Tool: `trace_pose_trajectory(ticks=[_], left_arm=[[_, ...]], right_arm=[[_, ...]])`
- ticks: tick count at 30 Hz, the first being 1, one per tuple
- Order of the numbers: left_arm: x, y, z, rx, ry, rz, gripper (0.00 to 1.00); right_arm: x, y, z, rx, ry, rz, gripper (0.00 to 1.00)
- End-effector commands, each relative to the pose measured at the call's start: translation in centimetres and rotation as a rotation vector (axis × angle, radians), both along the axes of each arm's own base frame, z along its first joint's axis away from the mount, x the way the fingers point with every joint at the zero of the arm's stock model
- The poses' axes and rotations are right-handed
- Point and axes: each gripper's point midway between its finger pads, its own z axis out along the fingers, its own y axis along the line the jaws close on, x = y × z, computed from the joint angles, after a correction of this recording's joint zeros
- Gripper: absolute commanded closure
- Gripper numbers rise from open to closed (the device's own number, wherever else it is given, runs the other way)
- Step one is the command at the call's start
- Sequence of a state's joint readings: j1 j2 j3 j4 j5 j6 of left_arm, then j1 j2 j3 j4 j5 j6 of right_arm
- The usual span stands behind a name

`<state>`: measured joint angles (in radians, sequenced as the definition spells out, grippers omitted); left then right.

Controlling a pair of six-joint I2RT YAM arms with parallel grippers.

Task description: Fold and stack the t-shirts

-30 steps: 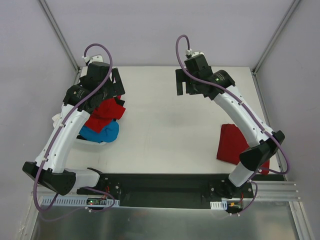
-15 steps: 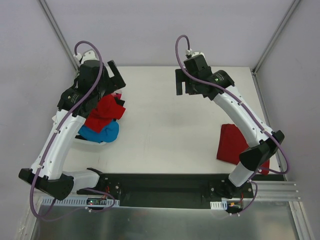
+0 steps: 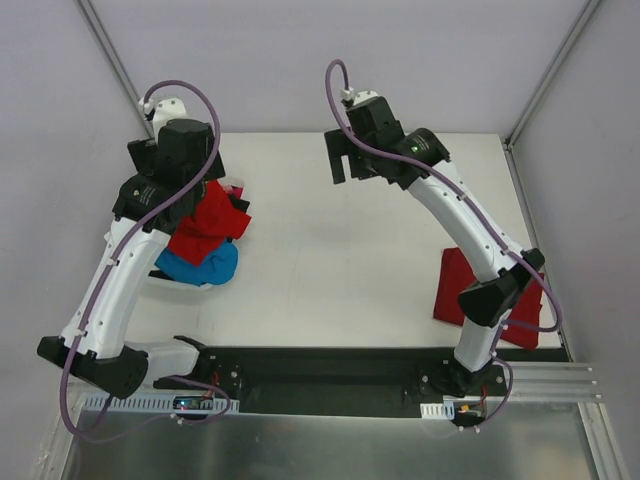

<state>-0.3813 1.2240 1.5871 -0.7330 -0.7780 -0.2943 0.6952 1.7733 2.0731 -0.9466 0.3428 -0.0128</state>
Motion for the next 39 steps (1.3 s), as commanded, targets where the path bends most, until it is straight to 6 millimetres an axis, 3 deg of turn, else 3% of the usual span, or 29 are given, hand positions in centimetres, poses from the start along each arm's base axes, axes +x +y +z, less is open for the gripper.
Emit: trace_pose_trajectory(ticks=[1,2,3,4,5,6,9,10,11,14,16,17,18,20,22,23,25,26,27,29,30,31,32,35,36,37,39], left_arm=[[0.3,-5.7,-0.8,-0.103,0.126,-0.327,0.01],[1.0,-8.0,-2.3,-0.188,0.194,-0.394,0.01],[1.2,-9.6,-1.1,-0.316,0.196,-0.440,0.01],[-0.2,-12.3,-2.3,-0.424,0.315,-0.540,0.01],[0.3,-13.6,-4.2,-0.461,0.420,-0.551,0.01],[0.2,-14.0,-2.7,-0.473,0.411,-0.572,0.01],[-0.9,-10.4,-2.8,-0.377,0.403,-0.412,0.01],[-1.3,-7.9,-3.1,-0.337,0.400,-0.309,0.01],[-2.0,-6.8,-2.7,-0.335,0.379,-0.271,0.01],[-4.1,-5.5,-4.8,-0.340,0.428,-0.191,0.01],[-5.4,-5.4,-5.6,-0.378,0.431,-0.161,0.01],[-6.4,-5.3,-4.8,-0.425,0.368,-0.147,0.01],[-7.4,-5.0,-6.7,-0.427,0.399,-0.123,0.01],[-10.0,-4.6,-7.8,-0.459,0.356,-0.099,0.01],[-11.2,-2.5,-7.7,-0.438,0.265,-0.025,0.01],[-12.4,-1.2,-7.6,-0.428,0.200,-0.001,0.01],[-12.7,1.2,-6.9,-0.372,0.111,0.080,0.01],[-12.4,1.2,-7.1,-0.348,0.130,0.065,0.01],[-12.0,1.0,-7.4,-0.361,0.148,0.061,0.01],[-10.6,-2.7,-9.0,-0.474,0.237,-0.055,0.01],[-10.1,-4.3,-9.4,-0.531,0.254,-0.104,0.01],[-9.1,-6.2,-8.9,-0.606,0.225,-0.172,0.01],[-8.9,-6.7,-9.3,-0.655,0.209,-0.165,0.01],[-9.1,-5.4,-7.6,-0.686,0.059,-0.120,0.01],[-9.4,-4.6,-7.3,-0.689,0.017,-0.087,0.01],[-10.6,-3.4,-6.3,-0.707,-0.071,-0.061,0.01],[-10.7,-2.4,-7.0,-0.773,-0.177,0.013,0.01]], right_arm=[[-1.3,1.9,3.0,-0.001,-0.024,0.173,0.04],[-2.6,3.8,3.1,0.129,0.038,0.252,0.04],[-2.9,4.6,3.4,0.239,0.083,0.295,0.04],[-3.7,6.0,3.9,0.335,0.123,0.342,0.04],[-4.3,7.6,4.3,0.411,0.159,0.384,0.04],[-4.4,8.0,6.0,0.432,0.131,0.374,0.04],[-3.6,6.2,5.4,0.332,0.117,0.286,0.04],[-3.5,5.4,5.1,0.298,0.107,0.261,0.04],[-2.6,3.5,4.4,0.224,0.081,0.179,0.04],[-1.7,1.6,4.1,0.152,0.051,0.109,0.04],[0.0,2.1,5.4,0.167,0.005,0.121,0.04],[0.7,2.5,5.6,0.181,-0.001,0.128,0.04],[1.6,2.5,6.3,0.214,-0.017,0.118,0.04],[3.0,3.8,6.3,0.350,0.019,0.088,0.04],[3.7,3.4,5.5,0.468,0.088,0.057,0.04],[3.5,4.1,3.8,0.542,0.163,0.045,0.04],[4.2,3.6,2.3,0.586,0.187,0.024,0.04],[4.2,3.2,0.6,0.600,0.242,0.003,0.04],[4.3,3.6,0.1,0.617,0.266,0.013,0.04],[3.7,5.9,-1.5,0.661,0.375,0.092,0.04],[3.4,6.9,-0.7,0.682,0.385,0.129,0.04],[2.9,7.5,-1.2,0.678,0.426,0.142,0.03],[2.4,8.2,-1.1,0.674,0.434,0.164,0.04],[2.3,7.8,-1.7,0.712,0.433,0.133,0.04],[1.0,7.0,-3.7,0.754,0.517,0.047,0.04],[2.1,7.4,-3.0,0.840,0.464,0.064,0.04],[2.0,6.6,-3.0,0.940,0.462,0.044,0.04]])
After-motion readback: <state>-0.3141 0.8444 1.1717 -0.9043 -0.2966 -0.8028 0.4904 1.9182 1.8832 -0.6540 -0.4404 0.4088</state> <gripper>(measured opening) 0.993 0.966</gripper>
